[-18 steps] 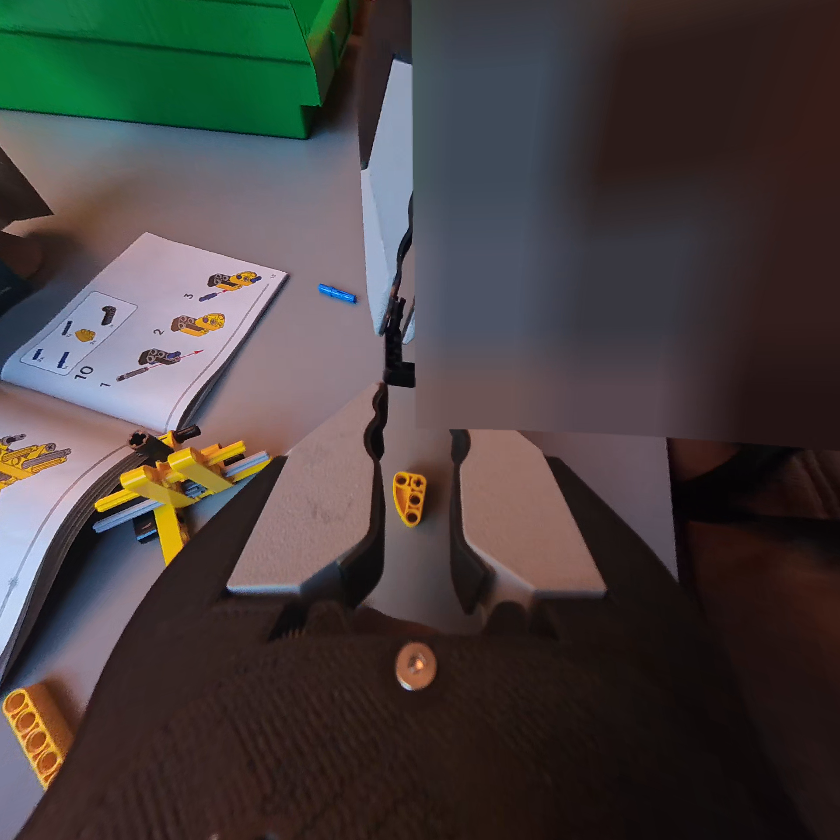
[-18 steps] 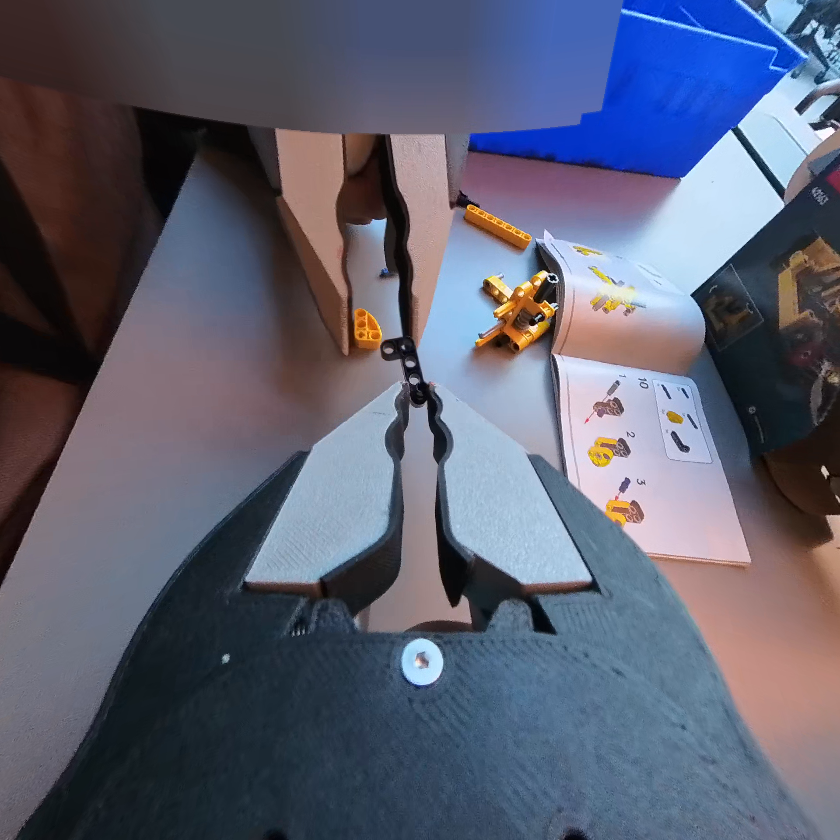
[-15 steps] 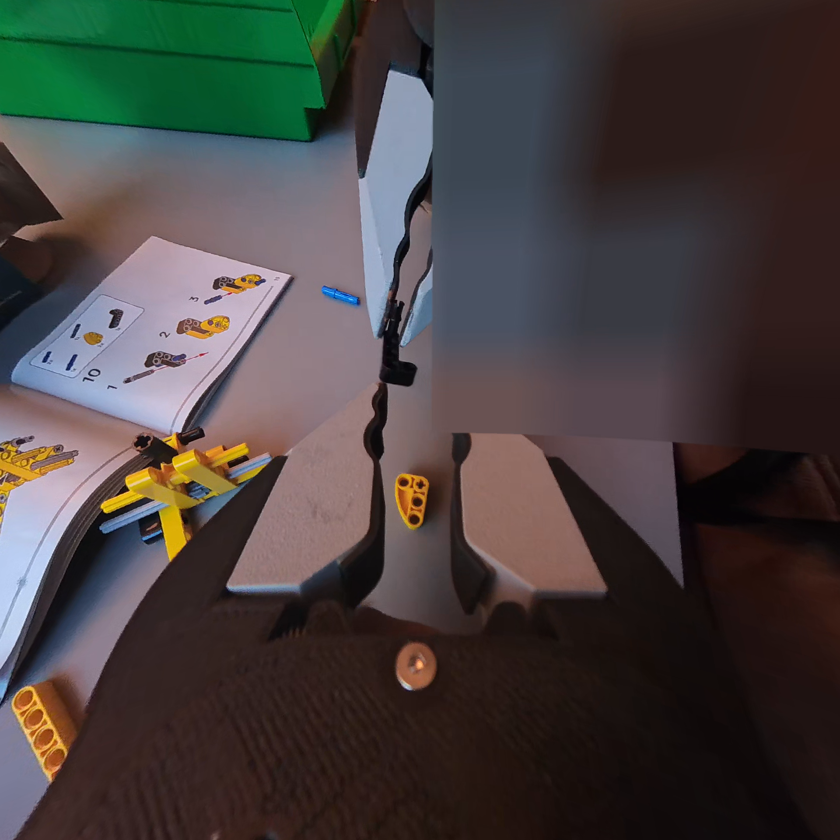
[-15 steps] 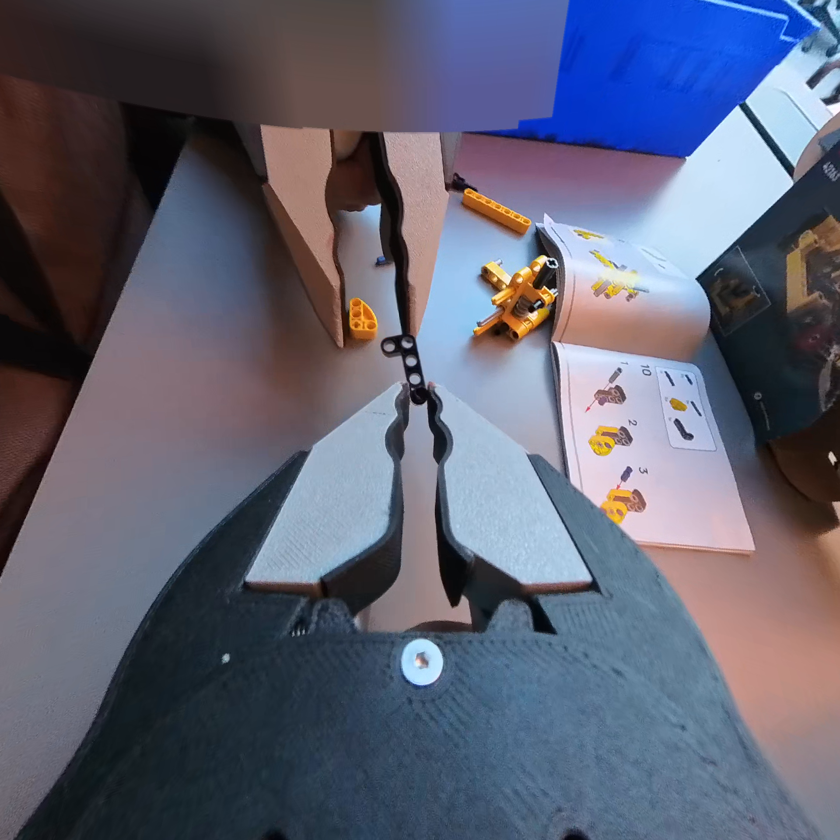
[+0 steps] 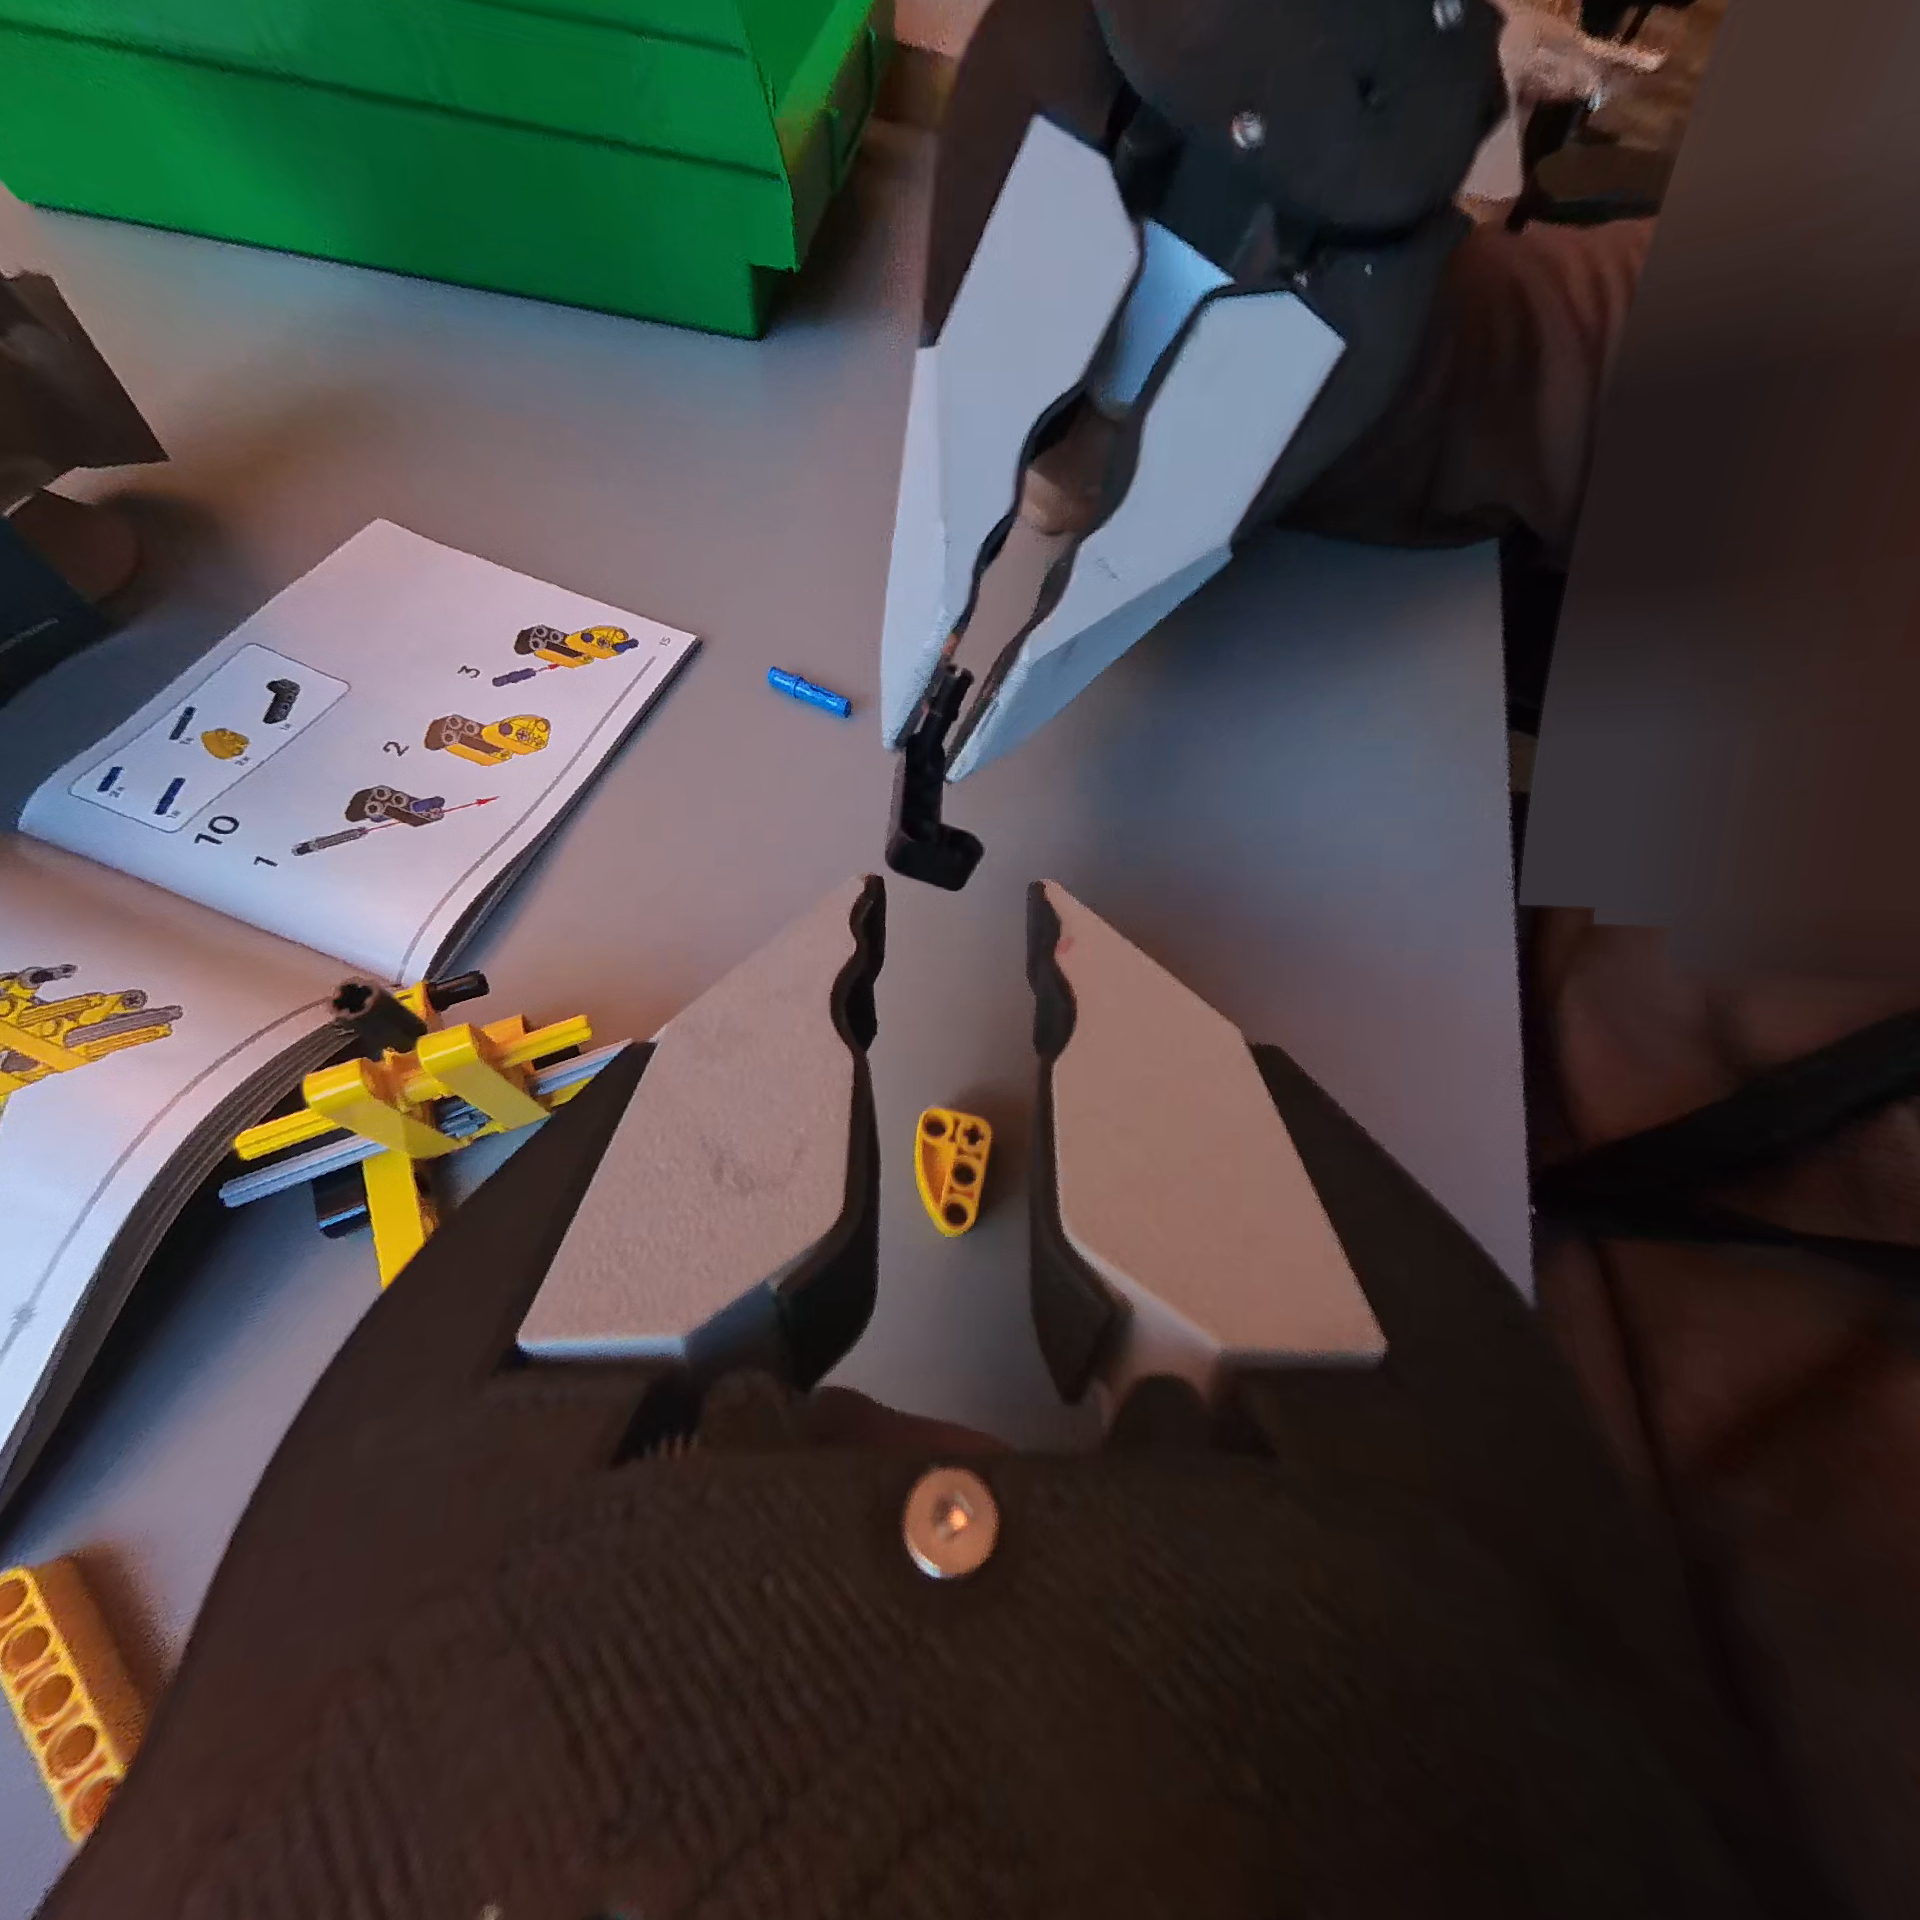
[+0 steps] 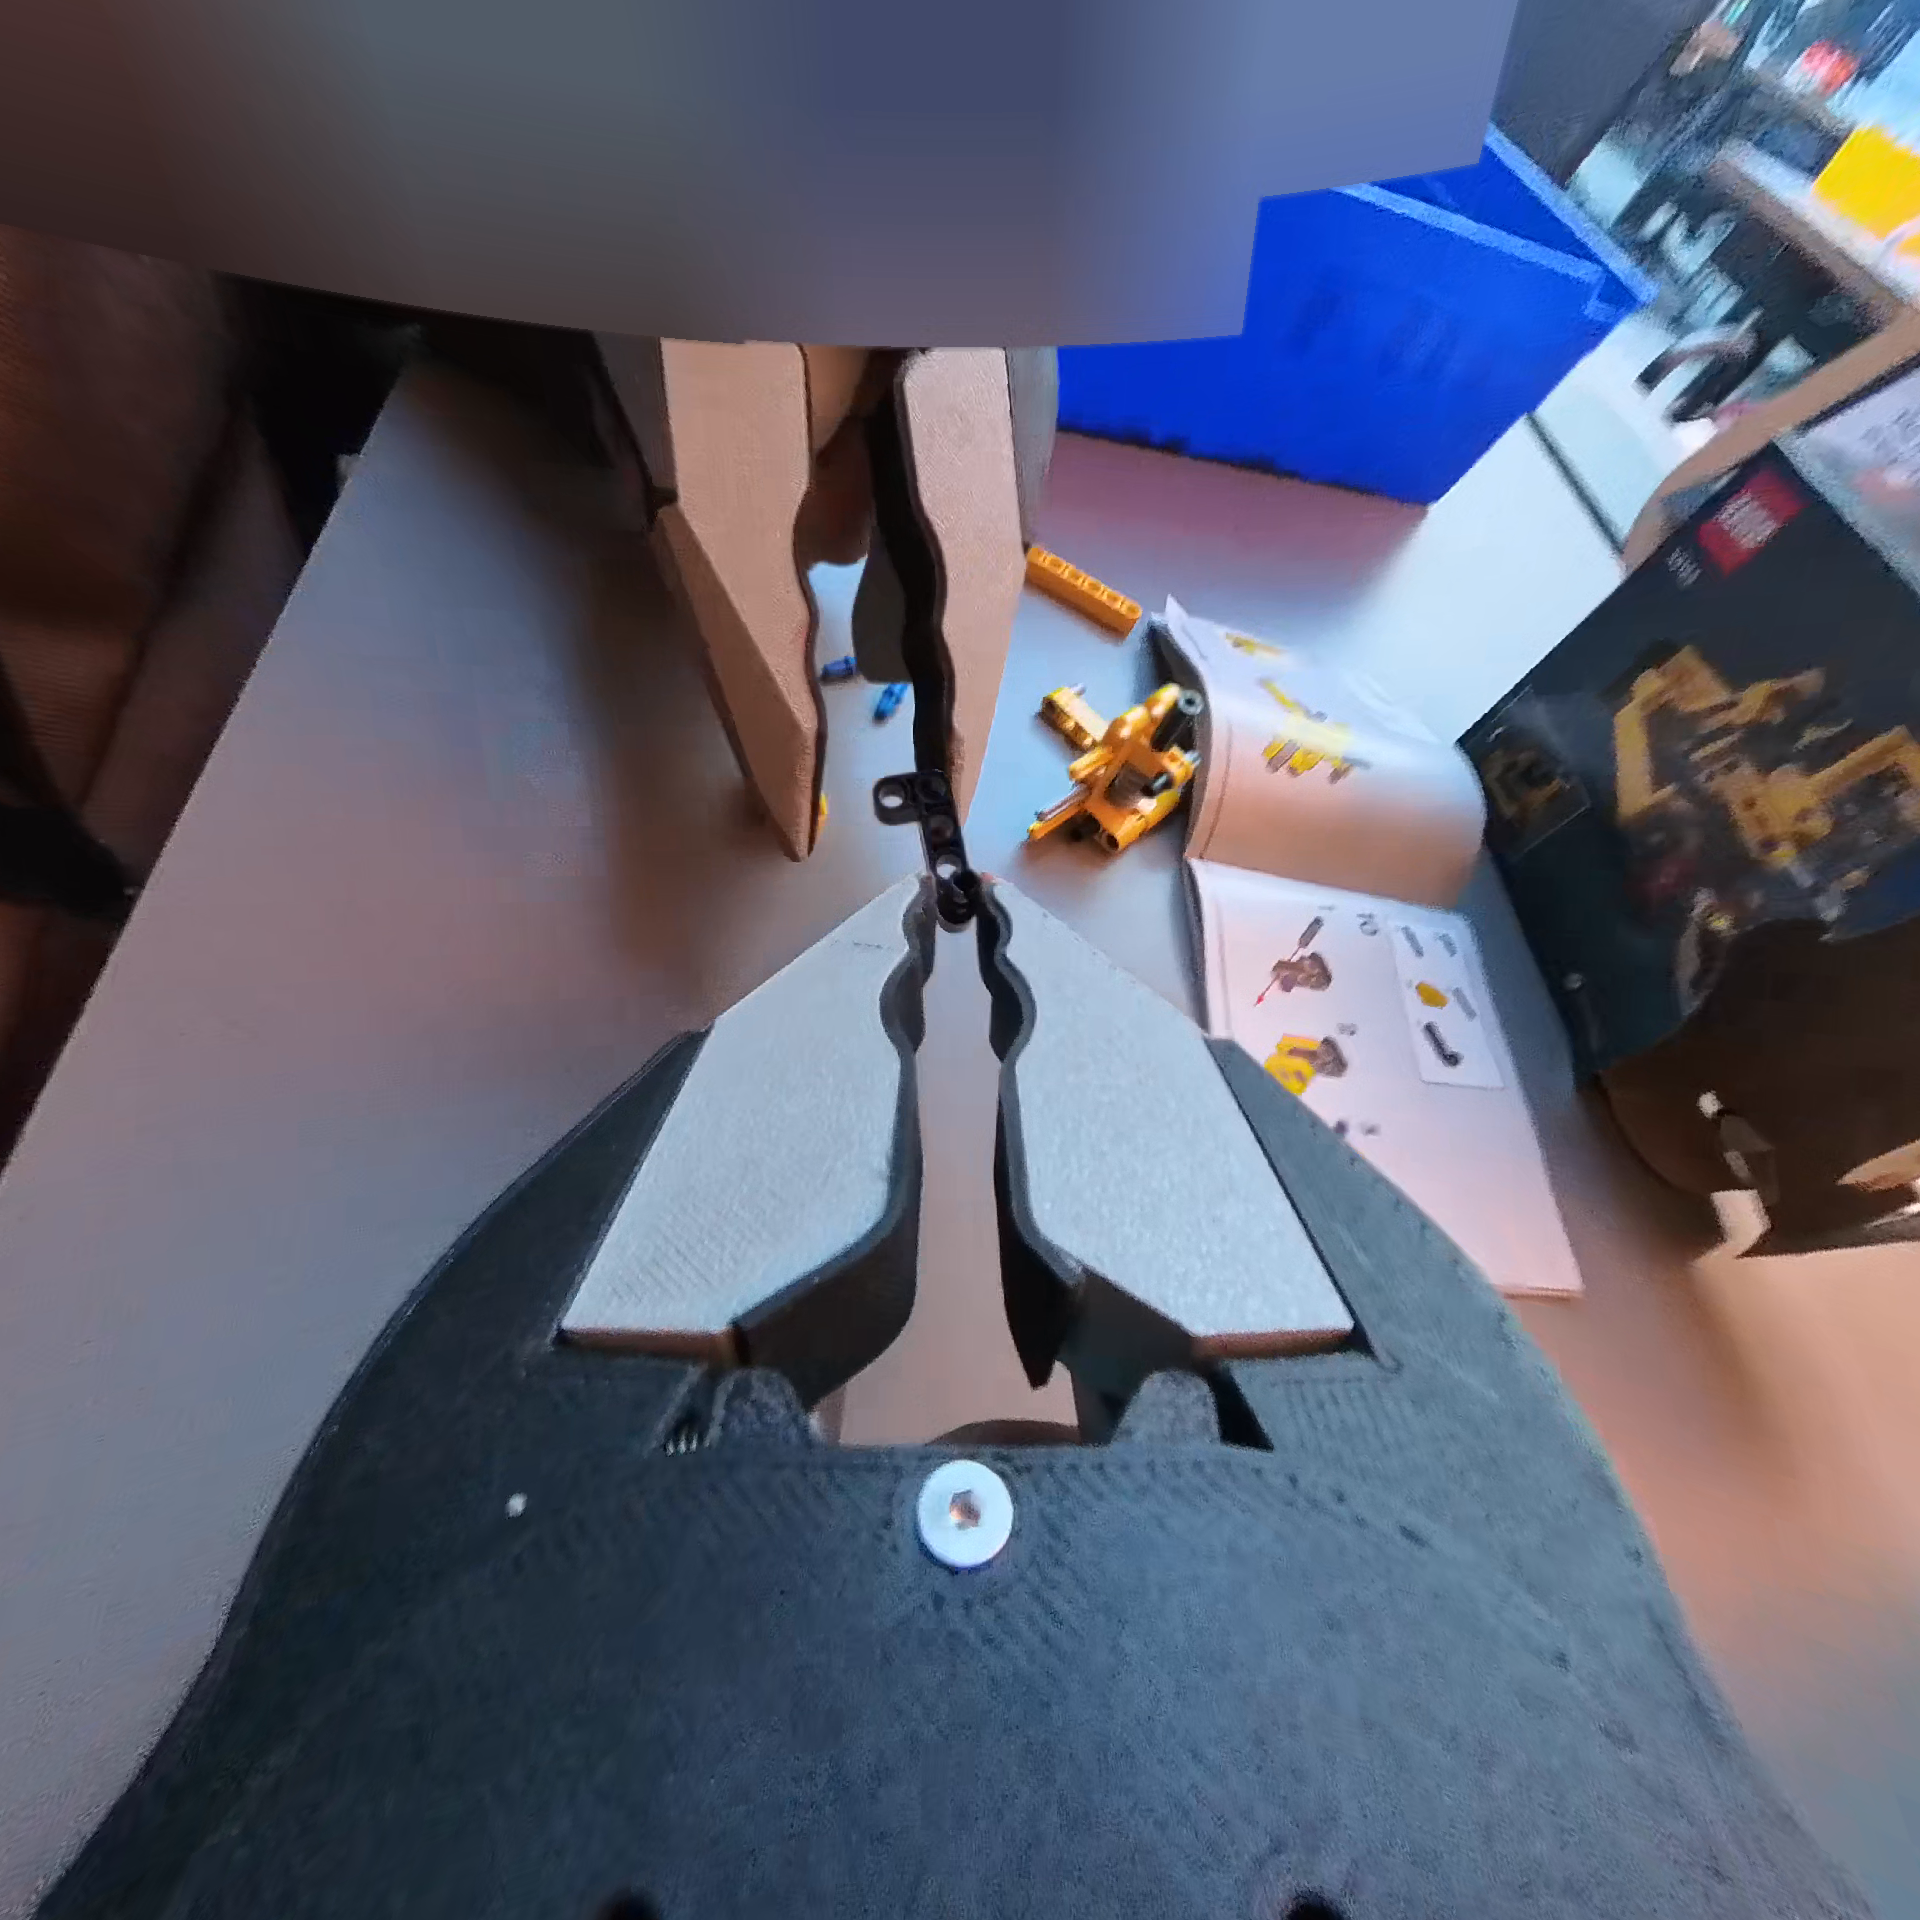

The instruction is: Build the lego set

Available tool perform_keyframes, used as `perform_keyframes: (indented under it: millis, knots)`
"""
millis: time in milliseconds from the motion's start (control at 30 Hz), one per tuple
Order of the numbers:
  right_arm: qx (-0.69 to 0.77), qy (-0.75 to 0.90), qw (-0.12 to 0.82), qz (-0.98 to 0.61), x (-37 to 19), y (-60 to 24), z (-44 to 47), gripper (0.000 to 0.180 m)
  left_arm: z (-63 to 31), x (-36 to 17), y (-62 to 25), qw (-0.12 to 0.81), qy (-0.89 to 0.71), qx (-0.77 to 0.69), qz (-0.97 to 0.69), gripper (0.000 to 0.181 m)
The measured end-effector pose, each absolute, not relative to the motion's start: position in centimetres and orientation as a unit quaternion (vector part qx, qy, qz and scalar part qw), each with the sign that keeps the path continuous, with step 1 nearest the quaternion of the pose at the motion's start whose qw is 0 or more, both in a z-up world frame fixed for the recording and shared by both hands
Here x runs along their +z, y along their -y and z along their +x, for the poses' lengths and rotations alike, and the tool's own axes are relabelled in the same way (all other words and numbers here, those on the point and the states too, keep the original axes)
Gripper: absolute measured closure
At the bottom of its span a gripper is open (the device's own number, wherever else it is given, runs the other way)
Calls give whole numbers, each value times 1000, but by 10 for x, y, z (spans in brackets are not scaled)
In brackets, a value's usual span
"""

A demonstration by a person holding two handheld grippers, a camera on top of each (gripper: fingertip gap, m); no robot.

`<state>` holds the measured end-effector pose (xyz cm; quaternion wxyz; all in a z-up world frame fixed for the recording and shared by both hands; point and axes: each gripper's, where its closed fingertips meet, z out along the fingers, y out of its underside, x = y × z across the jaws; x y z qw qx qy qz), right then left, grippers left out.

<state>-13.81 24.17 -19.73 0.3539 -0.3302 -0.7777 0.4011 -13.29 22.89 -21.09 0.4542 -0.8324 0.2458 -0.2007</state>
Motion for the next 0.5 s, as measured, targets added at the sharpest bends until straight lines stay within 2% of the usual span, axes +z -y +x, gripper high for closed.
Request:
perform_keyframes:
  millis: [267, 500]
  knots:
    - [314, 771, 491, -258, -181, -246, -141, 175, -139, -197, -234, 456, -176, -280, -827, 156]
    - [279, 785, 509, -217, -185, -237, -138, 175, -133, -197, -233, 452, -180, -300, -821, 159]
